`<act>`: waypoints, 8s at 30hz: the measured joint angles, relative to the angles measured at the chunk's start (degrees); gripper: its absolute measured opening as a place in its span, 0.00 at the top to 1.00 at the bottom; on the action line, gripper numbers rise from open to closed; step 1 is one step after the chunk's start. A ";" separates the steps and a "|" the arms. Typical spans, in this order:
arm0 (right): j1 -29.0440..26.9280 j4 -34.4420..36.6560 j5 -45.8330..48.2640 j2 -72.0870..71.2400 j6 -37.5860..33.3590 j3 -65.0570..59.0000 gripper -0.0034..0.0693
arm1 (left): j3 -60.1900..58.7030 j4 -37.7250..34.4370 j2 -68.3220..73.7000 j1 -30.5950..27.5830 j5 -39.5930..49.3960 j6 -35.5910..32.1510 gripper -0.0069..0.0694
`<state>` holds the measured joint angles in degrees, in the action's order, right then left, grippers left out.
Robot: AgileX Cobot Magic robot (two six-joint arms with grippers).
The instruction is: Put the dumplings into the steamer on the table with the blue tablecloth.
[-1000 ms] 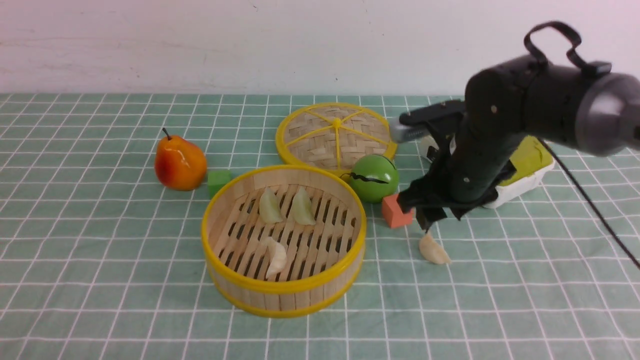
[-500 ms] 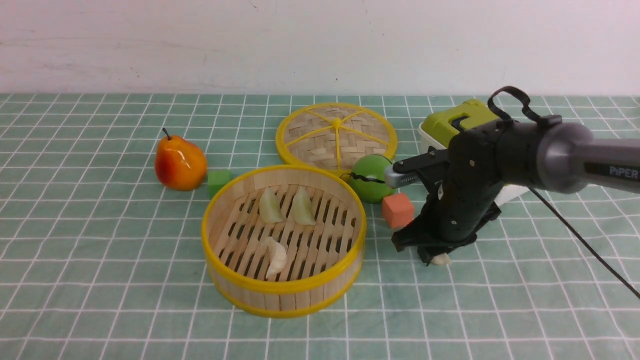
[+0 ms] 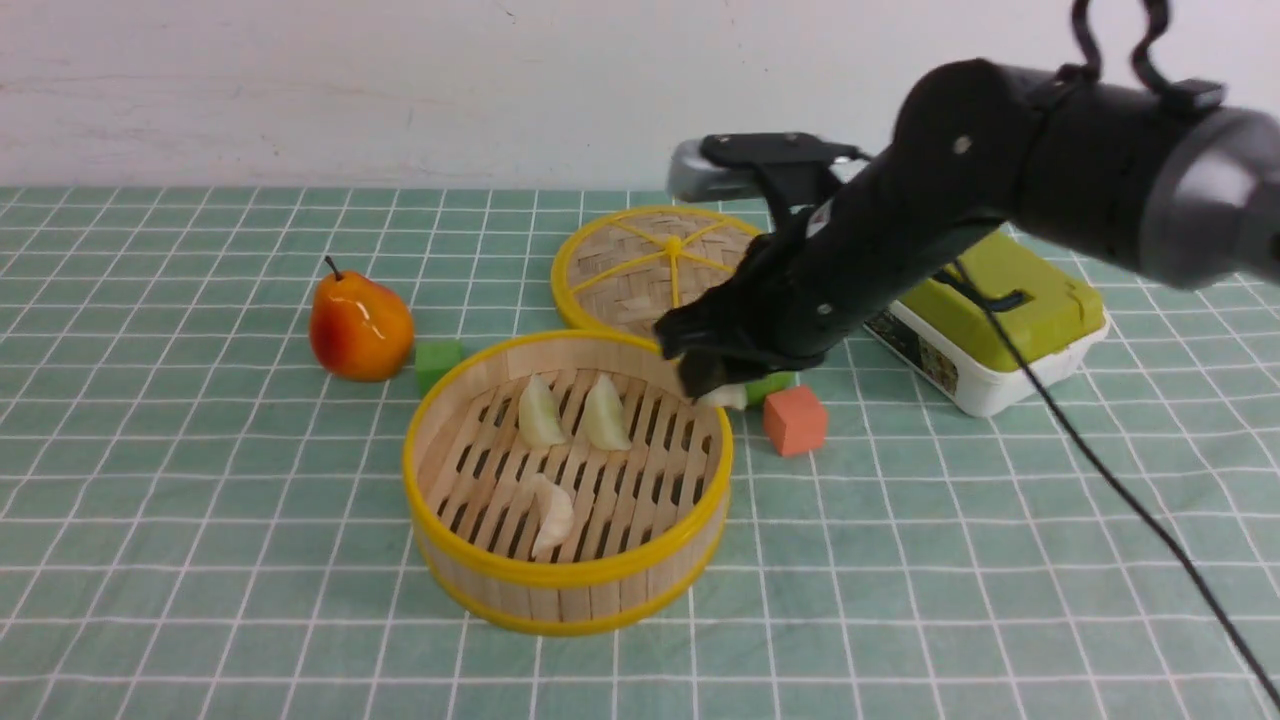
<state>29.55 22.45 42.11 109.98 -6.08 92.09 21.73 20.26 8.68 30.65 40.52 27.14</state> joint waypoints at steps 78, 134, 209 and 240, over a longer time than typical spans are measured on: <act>-15.37 -29.25 -35.25 -109.35 17.28 -86.54 0.96 | 0.00 0.00 0.00 0.00 0.00 0.00 0.79; -23.92 -16.72 -20.53 -110.60 0.35 -93.18 0.90 | 0.00 0.00 0.00 0.00 0.00 0.00 0.77; -23.92 -16.66 -20.41 -110.60 0.35 -93.14 0.77 | -23.45 -20.72 -9.40 -24.71 -18.08 -19.56 0.93; -23.92 -16.66 -20.41 -110.60 0.35 -93.14 0.76 | -23.48 -20.73 -9.40 -24.71 -18.08 -19.56 0.91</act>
<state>5.63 5.78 21.70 -0.62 -5.73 -1.06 -1.75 -0.47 -0.72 5.94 22.44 7.59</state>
